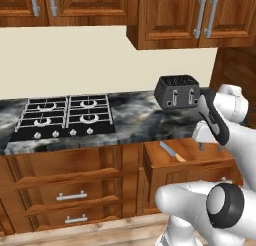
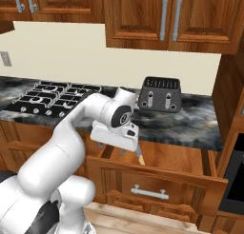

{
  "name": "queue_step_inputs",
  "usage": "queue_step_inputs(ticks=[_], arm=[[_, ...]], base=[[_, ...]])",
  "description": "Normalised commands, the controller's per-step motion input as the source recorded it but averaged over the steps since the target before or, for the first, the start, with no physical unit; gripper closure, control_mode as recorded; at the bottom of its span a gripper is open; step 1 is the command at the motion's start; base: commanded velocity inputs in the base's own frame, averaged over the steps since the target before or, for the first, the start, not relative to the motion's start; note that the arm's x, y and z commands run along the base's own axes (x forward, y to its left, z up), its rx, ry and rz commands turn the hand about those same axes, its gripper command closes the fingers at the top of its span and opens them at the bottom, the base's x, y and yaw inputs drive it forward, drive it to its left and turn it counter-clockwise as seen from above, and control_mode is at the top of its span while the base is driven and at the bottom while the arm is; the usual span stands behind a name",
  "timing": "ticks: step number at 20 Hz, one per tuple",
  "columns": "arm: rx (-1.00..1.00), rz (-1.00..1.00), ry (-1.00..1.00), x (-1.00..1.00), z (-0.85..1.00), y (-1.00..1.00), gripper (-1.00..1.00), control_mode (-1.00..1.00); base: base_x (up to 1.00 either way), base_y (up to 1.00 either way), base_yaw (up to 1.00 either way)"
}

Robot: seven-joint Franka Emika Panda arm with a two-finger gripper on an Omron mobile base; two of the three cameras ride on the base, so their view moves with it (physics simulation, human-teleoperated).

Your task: Pick up the knife from the drawer and place it on the cutting board. Then place the meat from the plate to the cutting board.

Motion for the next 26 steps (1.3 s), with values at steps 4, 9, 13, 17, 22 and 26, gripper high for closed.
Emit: queue_step_inputs(ticks=[4,9,13,17,22,26], arm=[[0.03,0.10,-0.02,0.23,-0.26,-0.40,-1.00,-1.00],[0.02,0.13,-0.01,0.37,-0.40,-0.27,-1.00,-1.00],[0.00,0.14,-0.05,0.41,-0.45,-0.15,-1.00,-1.00],[0.00,0.03,0.00,0.44,-0.38,-0.01,-1.00,-1.00],[0.00,0.00,0.00,0.38,-0.23,0.00,-1.00,-1.00],[0.00,-0.05,0.00,0.35,-0.18,0.00,-1.00,-1.00]], base=[[0.00,0.00,0.00],[0.00,0.00,0.00],[0.00,0.00,0.00],[0.00,0.00,0.00],[0.00,0.00,0.00],[0.00,0.00,0.00]])
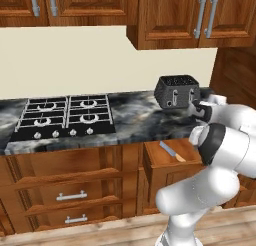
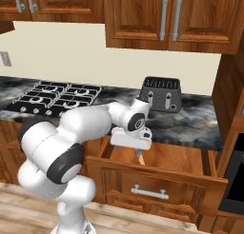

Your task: Pick up the knife from the drawer and place it on the cutting board. Then place the meat from the plate to the cutting board.

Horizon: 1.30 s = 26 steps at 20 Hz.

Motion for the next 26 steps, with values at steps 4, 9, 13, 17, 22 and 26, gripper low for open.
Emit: queue_step_inputs(ticks=[4,9,13,17,22,26], arm=[[0.00,-0.09,0.00,0.31,-0.19,0.00,-1.00,-1.00],[0.00,-0.09,-0.01,0.21,-0.21,0.00,-1.00,-1.00],[0.00,-0.09,0.00,0.14,-0.24,0.00,-1.00,-1.00],[-0.01,-0.11,0.00,0.21,-0.23,0.02,-1.00,-1.00],[-0.01,-0.11,0.00,0.22,-0.19,0.01,-1.00,-1.00],[0.00,-0.09,0.00,0.15,-0.16,0.00,-1.00,-1.00]], base=[[0.00,0.00,0.00],[0.00,0.00,0.00],[0.00,0.00,0.00],[0.00,0.00,0.00],[0.00,0.00,0.00],[0.00,0.00,0.00]])
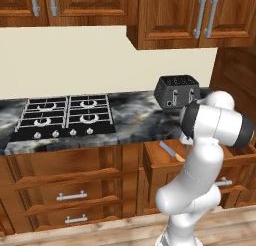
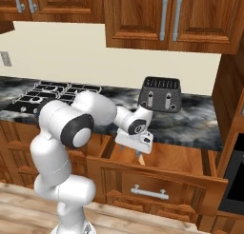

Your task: Pick up the knife from the drawer and place it on the cutting board. Then place the meat from the plate to the cutting board.

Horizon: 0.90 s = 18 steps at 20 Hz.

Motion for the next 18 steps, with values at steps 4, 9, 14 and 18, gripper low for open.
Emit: queue_step_inputs(ticks=[4,9,14,18], arm=[[0.00,-0.04,0.03,0.18,-0.26,0.08,-1.00,-1.00],[0.00,-0.01,0.02,0.20,-0.30,0.07,-1.00,-1.00],[0.00,0.00,0.00,0.07,-0.27,0.03,-1.00,-1.00],[0.00,0.00,0.00,0.00,-0.33,0.02,-1.00,-1.00]], base=[[0.00,0.00,0.00],[0.00,0.00,0.00],[0.00,0.00,0.00],[0.00,0.00,0.00]])
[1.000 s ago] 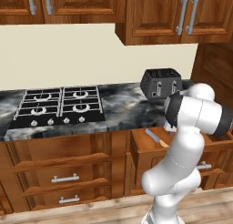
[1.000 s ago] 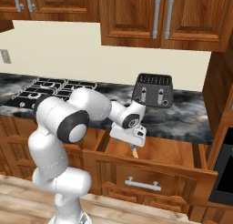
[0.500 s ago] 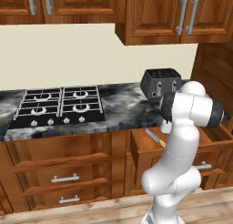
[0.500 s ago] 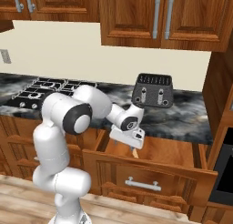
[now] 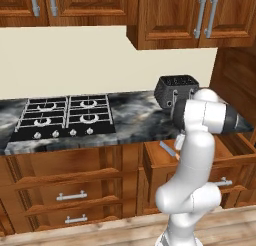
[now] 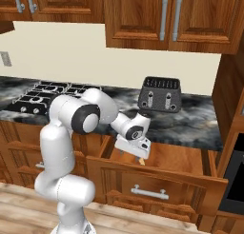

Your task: Pick up the knife from the drawer and place it on the cutting board. Then place the meat from the plate to the cutting board.

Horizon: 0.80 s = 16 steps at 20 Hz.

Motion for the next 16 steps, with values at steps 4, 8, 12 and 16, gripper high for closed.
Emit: queue_step_inputs(ticks=[4,8,12,16], arm=[[0.00,0.00,0.03,-0.02,-0.40,0.01,-1.00,-1.00],[0.00,0.00,0.08,-0.14,-0.38,0.00,-1.00,-1.00],[0.01,0.00,0.11,-0.34,-0.27,0.00,-1.00,-1.00],[0.01,0.00,0.01,-0.80,-0.03,0.00,-1.00,-1.00]], base=[[0.00,0.00,0.00],[0.00,0.00,0.00],[0.00,0.00,0.00],[0.00,0.00,0.00]])
